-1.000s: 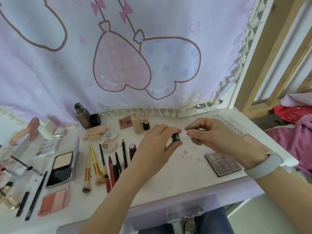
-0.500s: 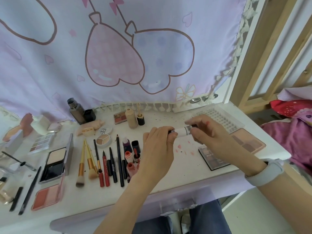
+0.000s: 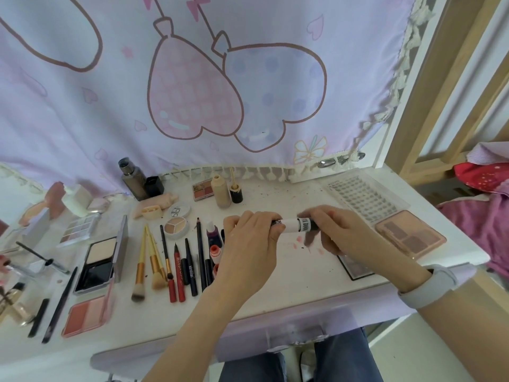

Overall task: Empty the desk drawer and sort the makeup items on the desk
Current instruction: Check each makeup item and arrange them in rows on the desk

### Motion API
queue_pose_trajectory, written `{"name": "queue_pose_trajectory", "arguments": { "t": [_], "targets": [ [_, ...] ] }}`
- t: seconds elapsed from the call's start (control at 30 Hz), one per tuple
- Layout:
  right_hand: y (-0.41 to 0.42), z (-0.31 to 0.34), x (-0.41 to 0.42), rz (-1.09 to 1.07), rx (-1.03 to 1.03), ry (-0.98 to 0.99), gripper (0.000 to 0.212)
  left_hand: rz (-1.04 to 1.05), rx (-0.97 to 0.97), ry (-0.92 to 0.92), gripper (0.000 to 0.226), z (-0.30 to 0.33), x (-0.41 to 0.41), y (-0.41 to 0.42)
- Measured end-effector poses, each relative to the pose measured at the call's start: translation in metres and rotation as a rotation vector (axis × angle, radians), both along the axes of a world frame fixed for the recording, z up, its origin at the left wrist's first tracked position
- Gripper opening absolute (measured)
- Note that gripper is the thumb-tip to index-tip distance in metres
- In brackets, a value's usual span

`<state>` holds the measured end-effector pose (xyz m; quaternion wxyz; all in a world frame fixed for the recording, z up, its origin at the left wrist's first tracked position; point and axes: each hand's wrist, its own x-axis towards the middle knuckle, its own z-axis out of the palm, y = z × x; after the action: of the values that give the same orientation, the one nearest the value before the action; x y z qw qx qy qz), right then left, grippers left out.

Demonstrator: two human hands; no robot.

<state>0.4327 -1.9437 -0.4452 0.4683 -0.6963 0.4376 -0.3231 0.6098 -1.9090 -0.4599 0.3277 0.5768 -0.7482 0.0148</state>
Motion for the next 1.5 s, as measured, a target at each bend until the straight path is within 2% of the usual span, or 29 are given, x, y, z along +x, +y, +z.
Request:
{"name": "queue_pose_trajectory", "arguments": {
  "t": [0.13, 0.2, 0.3, 0.4, 0.47, 0.57, 0.67, 0.73, 0.8, 0.87, 0.93, 1.13, 1.3, 1.4, 1.5],
  "targets": [
    [-0.001, -0.003, 0.003, -0.009, -0.015, -0.079, 0.02, -0.001, 0.062, -0.002, 0.041, 0.003, 0.008, 0.001],
    [-0.005, -0.002, -0.002, 0.0, -0.05, -0.054, 0.021, 0.009, 0.137, 0.032, 0.032, 0.008, 0.013, 0.001],
    [-0.012, -0.001, -0.01, -0.069, -0.159, -0.01, 0.029, -0.041, 0.282, 0.23, 0.017, 0.016, 0.021, 0.0],
    [-0.018, -0.004, -0.015, -0.186, -0.079, -0.212, 0.032, -0.028, 0.364, 0.532, 0.014, 0.029, 0.031, 0.001],
    [-0.019, -0.006, -0.013, -0.251, 0.057, -0.341, 0.028, -0.006, 0.388, 0.798, 0.016, 0.033, 0.037, 0.001],
    [-0.019, -0.011, -0.006, -0.257, 0.359, -0.586, 0.018, -0.069, 0.502, 1.297, 0.023, 0.035, 0.043, -0.001],
    [-0.017, -0.013, 0.002, -0.209, 0.565, -0.748, 0.022, -0.188, 0.545, 1.806, 0.024, 0.036, 0.048, -0.004],
    [-0.016, -0.013, 0.006, -0.209, 0.599, -0.778, 0.023, -0.274, 0.546, 1.963, 0.025, 0.037, 0.05, -0.004],
    [-0.016, -0.011, 0.01, -0.22, 0.602, -0.786, 0.022, -0.332, 0.528, 2.016, 0.025, 0.037, 0.051, -0.003],
    [-0.015, -0.01, 0.013, -0.226, 0.599, -0.783, 0.021, -0.33, 0.506, 1.983, 0.022, 0.038, 0.052, -0.003],
    [-0.014, -0.008, 0.014, -0.226, 0.586, -0.76, 0.02, -0.293, 0.483, 1.849, 0.02, 0.037, 0.052, -0.002],
    [-0.008, -0.008, 0.016, -0.204, 0.493, -0.643, 0.018, -0.158, 0.434, 1.095, 0.027, 0.036, 0.048, 0.005],
    [-0.005, -0.01, 0.018, -0.165, 0.445, -0.534, 0.016, -0.139, 0.472, 0.896, 0.021, 0.033, 0.047, 0.003],
    [-0.003, -0.015, 0.018, -0.156, 0.267, -0.318, 0.008, -0.013, 0.448, 0.609, 0.021, 0.028, 0.05, -0.001],
    [-0.001, -0.026, 0.022, -0.128, 0.012, -0.006, 0.013, -0.003, 0.418, 0.36, 0.021, 0.024, 0.048, -0.003]
  ]
}}
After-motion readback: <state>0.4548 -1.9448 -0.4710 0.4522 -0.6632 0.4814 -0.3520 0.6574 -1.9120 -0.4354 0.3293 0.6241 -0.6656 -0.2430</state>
